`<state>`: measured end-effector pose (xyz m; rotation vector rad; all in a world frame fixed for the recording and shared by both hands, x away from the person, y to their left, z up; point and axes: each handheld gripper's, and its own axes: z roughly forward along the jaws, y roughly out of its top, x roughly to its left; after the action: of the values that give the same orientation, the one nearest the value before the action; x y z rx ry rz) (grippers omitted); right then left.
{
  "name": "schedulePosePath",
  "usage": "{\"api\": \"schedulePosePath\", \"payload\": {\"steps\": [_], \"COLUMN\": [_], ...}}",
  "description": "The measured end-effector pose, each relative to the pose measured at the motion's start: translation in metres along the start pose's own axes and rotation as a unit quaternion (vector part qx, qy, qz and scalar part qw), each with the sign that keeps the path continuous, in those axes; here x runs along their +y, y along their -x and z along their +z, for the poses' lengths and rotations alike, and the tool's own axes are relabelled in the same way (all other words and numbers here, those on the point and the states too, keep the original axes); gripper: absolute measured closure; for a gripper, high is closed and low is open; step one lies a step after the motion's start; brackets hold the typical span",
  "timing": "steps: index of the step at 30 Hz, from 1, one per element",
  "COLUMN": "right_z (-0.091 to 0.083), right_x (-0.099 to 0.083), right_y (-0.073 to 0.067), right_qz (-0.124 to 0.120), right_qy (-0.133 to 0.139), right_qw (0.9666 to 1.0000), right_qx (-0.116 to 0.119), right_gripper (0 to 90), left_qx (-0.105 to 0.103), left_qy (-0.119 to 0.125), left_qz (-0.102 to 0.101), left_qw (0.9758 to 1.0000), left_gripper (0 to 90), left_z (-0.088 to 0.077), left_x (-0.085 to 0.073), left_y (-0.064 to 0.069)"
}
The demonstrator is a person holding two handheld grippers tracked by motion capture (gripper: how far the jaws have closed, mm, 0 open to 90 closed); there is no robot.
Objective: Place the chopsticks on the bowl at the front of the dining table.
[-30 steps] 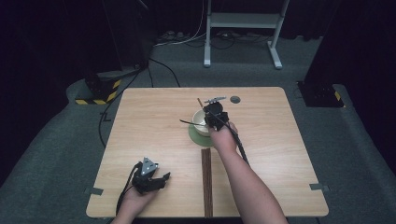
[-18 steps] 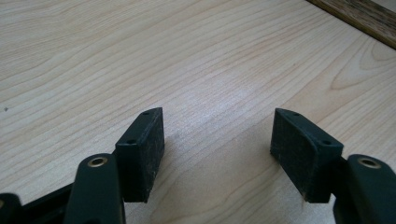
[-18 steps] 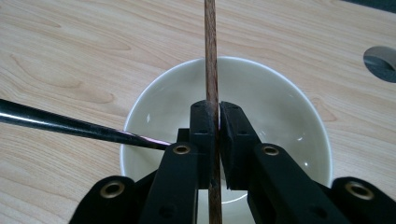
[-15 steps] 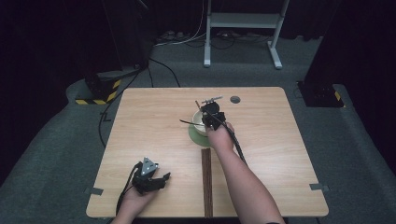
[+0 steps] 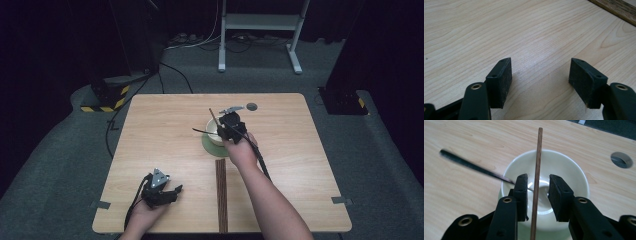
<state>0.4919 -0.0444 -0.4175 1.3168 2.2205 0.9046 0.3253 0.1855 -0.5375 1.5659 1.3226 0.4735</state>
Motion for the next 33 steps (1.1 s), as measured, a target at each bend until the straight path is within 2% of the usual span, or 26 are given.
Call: {"api": "schedulePosePath", "payload": {"steps": [1,3,4,6,7,8,9,10,11,12,14,15,17,18,19,21,22,27,31,33], "right_z": [-0.013,-0.024,-0.024,-0.035,-0.044,-0.044,-0.051,-0.051,-0.057,-0.057,-0.064,-0.064,-0.067,-0.067,-0.066,-0.064,-0.064,-0.054,-0.045,-0.042], "right_x": [-0.01,-0.023,-0.023,-0.036,-0.049,-0.049,-0.063,-0.063,-0.076,-0.076,-0.096,-0.096,-0.116,-0.116,-0.128,-0.138,-0.138,-0.156,-0.16,-0.161], "right_y": [0.003,0.005,0.005,0.008,0.01,0.01,0.013,0.013,0.015,0.015,0.015,0.015,0.012,0.012,0.009,0.004,0.004,-0.014,-0.03,-0.033], "right_qz": [0.0,-0.003,-0.003,-0.005,0.0,0.0,0.002,0.002,0.001,0.001,0.003,0.003,0.01,0.01,0.007,0.01,0.01,-0.006,-0.015,-0.015], "right_qy": [0.004,0.01,0.01,0.015,0.018,0.018,0.021,0.021,0.024,0.024,0.026,0.026,0.018,0.018,0.015,0.009,0.009,-0.011,-0.018,-0.018], "right_qw": [1.0,0.9999,0.9999,0.9999,0.9998,0.9998,0.9998,0.9998,0.9997,0.9997,0.9996,0.9996,0.9997,0.9997,0.9997,0.9996,0.9996,0.999,0.9982,0.9981], "right_qx": [0.003,0.002,0.002,0.001,0.003,0.003,0.004,0.004,0.005,0.005,0.008,0.008,0.015,0.015,0.018,0.026,0.026,0.042,0.055,0.057], "right_gripper": [68.3,68.3,68.3,68.1,68.1,68.1,68.1,68.1,67.7,67.7,67.4,67.4,66.9,66.9,66.6,66.3,66.3,66.6,66.7,66.8], "left_qx": [0.0,0.0,0.0,0.0,0.0,0.0,0.0,0.0,0.0,0.0,0.0,0.0,0.0,0.0,0.0,0.0,0.0,0.0,0.0,0.0], "left_qy": [0.0,-0.001,-0.001,0.001,-0.002,-0.002,-0.002,-0.002,-0.002,-0.002,-0.002,-0.002,-0.002,-0.002,-0.002,-0.002,-0.002,-0.002,-0.002,-0.002], "left_qz": [0.0,0.001,0.001,-0.001,0.001,0.001,0.001,0.001,0.001,0.001,0.001,0.001,0.001,0.001,0.001,0.002,0.002,0.001,0.001,0.001], "left_qw": [1.0,1.0,1.0,1.0,1.0,1.0,1.0,1.0,1.0,1.0,1.0,1.0,1.0,1.0,1.0,1.0,1.0,1.0,1.0,1.0], "left_gripper": [35.2,35.2,35.2,35.2,35.2,35.2,35.2,35.2,35.2,35.2,35.2,35.2,35.2,35.2,35.2,35.2,35.2,35.2,35.2,35.2], "left_z": [0.0,0.0,0.0,0.0,0.0,0.0,0.0,0.0,0.0,0.0,0.0,0.0,0.0,0.0,0.0,0.0,0.0,0.0,0.0,0.0], "left_x": [0.0,0.0,0.0,0.0,0.0,0.0,0.0,0.0,0.0,0.0,0.0,0.0,0.0,0.0,0.0,0.0,0.0,0.0,0.0,0.0], "left_y": [0.0,0.0,0.0,0.0,0.0,0.0,0.0,0.0,0.0,0.0,0.0,0.0,0.0,0.0,0.0,0.0,0.0,0.0,0.0,0.0]}}
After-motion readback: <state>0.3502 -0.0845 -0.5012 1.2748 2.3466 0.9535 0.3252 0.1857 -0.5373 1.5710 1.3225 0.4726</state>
